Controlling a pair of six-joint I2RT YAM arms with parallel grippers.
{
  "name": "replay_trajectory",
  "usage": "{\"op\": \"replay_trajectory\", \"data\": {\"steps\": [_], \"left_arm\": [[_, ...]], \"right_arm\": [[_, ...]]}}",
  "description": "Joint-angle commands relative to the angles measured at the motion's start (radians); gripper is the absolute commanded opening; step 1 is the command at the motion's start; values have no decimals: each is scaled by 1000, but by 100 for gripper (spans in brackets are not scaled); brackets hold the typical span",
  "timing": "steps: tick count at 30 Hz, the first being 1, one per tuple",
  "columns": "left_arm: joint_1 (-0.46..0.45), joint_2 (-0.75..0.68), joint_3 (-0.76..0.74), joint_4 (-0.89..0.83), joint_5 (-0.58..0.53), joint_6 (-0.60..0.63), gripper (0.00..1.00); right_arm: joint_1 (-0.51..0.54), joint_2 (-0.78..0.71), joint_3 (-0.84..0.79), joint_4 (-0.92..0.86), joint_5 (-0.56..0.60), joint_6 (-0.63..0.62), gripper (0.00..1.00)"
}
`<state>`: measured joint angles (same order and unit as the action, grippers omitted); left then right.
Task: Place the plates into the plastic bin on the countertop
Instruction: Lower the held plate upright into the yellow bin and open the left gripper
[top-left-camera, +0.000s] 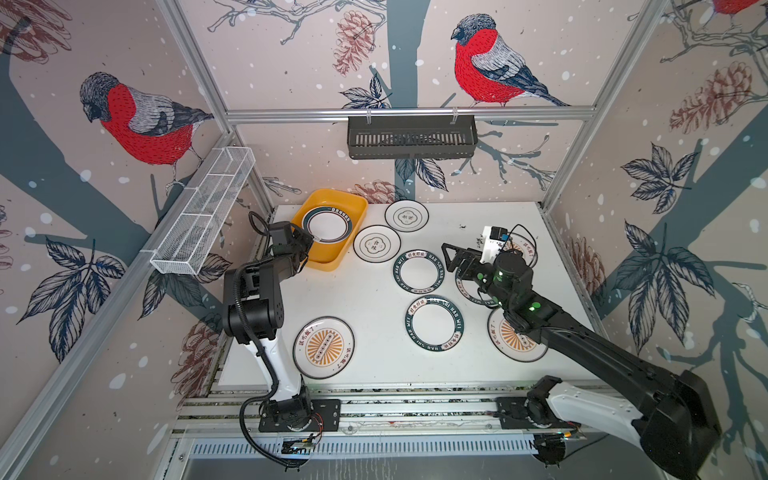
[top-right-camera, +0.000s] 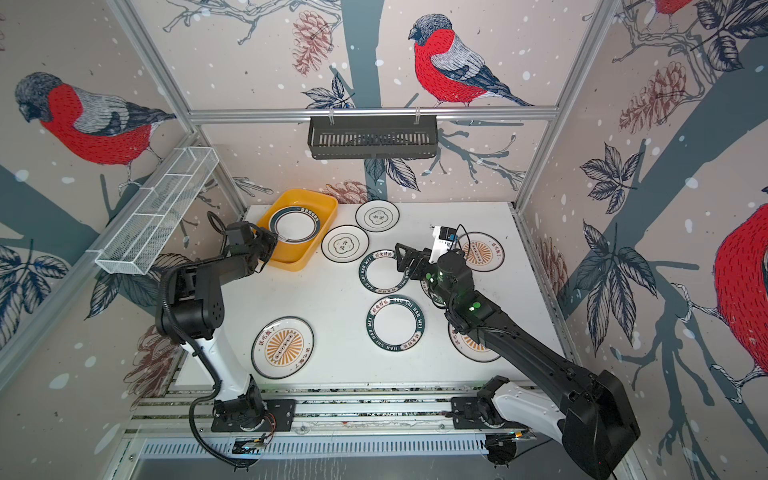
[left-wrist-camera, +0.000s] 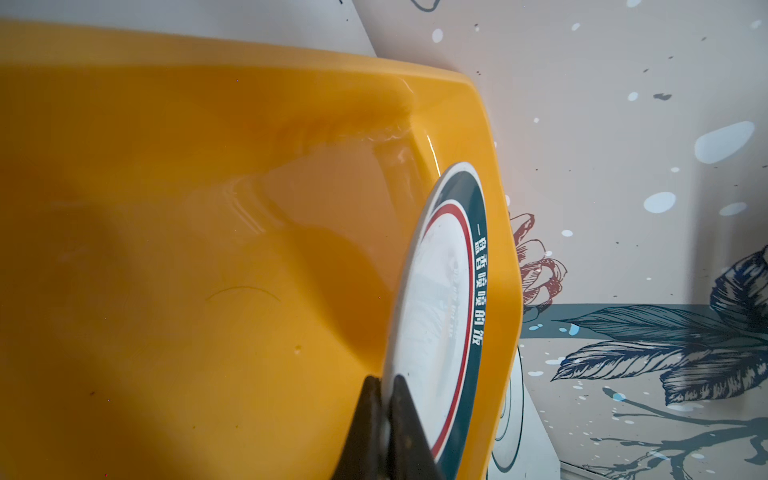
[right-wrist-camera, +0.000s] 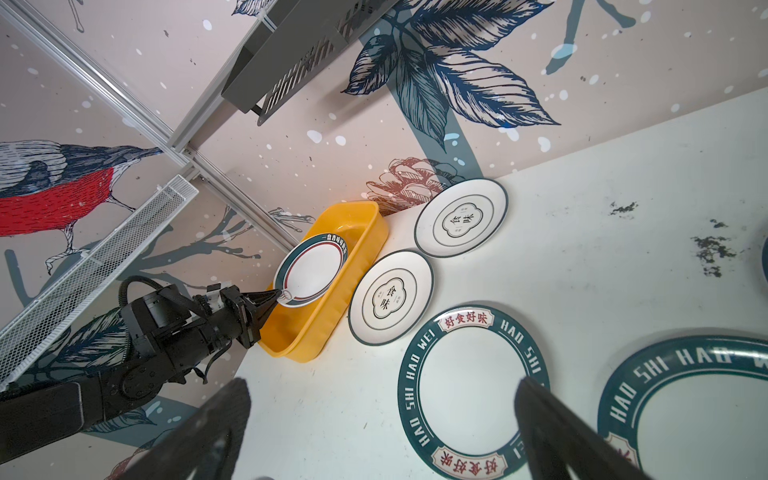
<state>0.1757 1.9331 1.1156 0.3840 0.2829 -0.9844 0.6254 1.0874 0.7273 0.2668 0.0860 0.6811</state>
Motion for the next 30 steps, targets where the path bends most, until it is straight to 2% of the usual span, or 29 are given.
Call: {"op": "replay_trajectory", "data": {"steps": [1,10,30], "left_arm": [[2,22,30,79,-14,-25,0],[2,96,118,-27,-42,3,0],[2,216,252,-135,-37,27,0]], "right_arm": [[0,3,9,7,22,5,100],[0,7,6,14,36,16,100],[-4,0,29,-19,107,-23,100]]}}
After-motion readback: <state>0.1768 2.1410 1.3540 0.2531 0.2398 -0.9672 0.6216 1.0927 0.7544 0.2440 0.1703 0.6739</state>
